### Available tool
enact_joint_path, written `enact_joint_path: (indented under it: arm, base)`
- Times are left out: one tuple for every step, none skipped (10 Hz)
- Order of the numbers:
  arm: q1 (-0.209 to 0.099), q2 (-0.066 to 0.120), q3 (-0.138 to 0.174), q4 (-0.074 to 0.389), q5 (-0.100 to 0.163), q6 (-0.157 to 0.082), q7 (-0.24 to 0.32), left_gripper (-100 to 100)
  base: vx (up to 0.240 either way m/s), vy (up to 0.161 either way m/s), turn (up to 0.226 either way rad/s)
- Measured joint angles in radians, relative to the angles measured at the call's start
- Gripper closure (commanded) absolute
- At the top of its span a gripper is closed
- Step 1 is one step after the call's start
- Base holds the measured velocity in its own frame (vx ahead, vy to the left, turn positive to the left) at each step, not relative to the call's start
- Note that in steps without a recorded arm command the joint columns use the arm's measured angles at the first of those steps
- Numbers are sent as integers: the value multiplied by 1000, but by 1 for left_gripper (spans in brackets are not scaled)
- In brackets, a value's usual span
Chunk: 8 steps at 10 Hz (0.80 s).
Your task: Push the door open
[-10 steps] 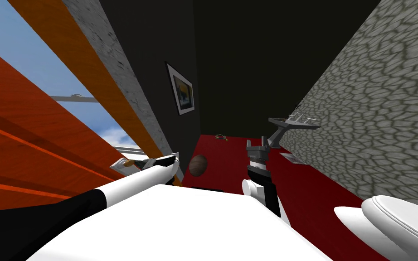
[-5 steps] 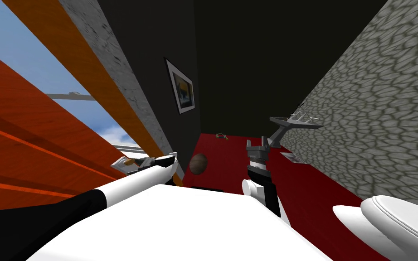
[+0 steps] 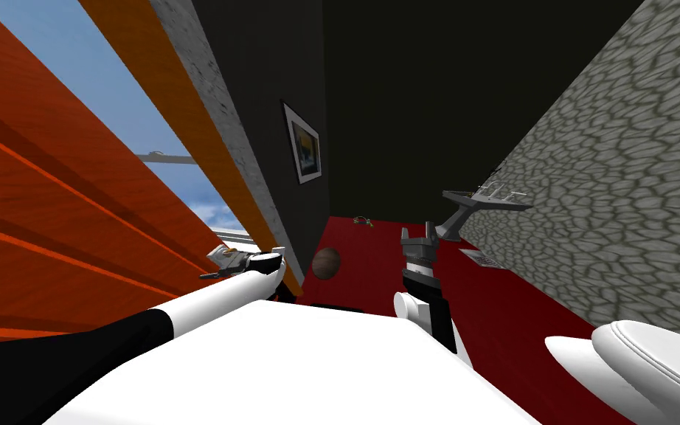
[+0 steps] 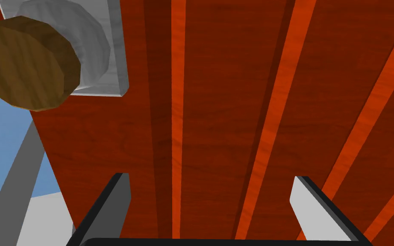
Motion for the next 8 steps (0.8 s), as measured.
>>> enact_joint_path:
  arm:
    - [11,10,-13,10,0,2,2,-100]
    - [27,24,-12,33,0,0,5,-100]
    - [35,9,5,22,2,8,12,-100]
    - [42,14,22,43,2,4,16,-100]
    - [39,5,30,32,2,6,16,-100]
    - [37,0,48,26,2,16,17,-100]
    - [37,-4,64,31,2,18,20,-100]
    - [28,-13,80,22,2,24,20,-100]
  base:
    - [-171,156,108]
    - [-86,198,51]
    - [10,145,-9]
    - [53,64,-9]
    - [110,49,-14]
    - [158,57,-28]
    - [197,84,-34]
    - [174,85,-43]
